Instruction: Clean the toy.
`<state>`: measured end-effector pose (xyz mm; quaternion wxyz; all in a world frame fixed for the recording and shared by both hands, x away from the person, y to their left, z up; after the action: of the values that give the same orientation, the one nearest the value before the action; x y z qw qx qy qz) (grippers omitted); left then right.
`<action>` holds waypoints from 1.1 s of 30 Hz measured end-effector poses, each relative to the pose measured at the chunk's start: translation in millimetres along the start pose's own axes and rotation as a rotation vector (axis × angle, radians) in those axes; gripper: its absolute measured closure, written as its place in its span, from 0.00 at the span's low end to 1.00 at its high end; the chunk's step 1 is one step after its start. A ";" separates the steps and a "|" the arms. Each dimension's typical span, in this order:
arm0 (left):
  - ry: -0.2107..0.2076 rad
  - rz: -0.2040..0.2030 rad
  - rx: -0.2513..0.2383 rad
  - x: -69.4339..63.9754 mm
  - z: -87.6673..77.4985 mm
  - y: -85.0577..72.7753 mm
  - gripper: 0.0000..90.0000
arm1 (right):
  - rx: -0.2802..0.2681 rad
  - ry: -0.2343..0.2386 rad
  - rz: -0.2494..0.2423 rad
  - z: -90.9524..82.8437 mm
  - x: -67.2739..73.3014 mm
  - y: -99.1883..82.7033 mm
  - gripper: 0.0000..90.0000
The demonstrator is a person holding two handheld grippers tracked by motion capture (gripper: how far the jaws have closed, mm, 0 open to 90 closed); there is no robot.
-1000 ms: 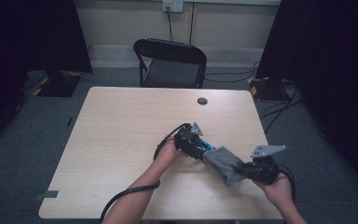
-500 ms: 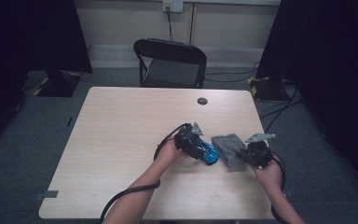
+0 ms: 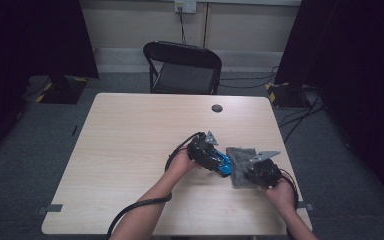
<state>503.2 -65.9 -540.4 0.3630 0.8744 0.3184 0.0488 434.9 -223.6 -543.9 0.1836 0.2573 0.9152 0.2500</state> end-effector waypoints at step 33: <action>-0.003 0.002 0.000 -0.8 0.0 -0.1 0.18 | -0.008 -0.092 0.175 2.6 -34.4 -9.4 0.85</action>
<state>502.5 -66.3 -540.3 0.3631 0.8748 0.3171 0.0479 460.1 -249.0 -544.0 0.2039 0.3469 0.8788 0.2565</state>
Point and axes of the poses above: each handheld gripper's, and its own axes: z roughly forward along the jaws, y roughly out of its top, x roughly to its left, the point moved 9 cm from there along z, roughly forward along the jaws, and after that the axes turned 15 degrees about -z, right-handed, at the moved point
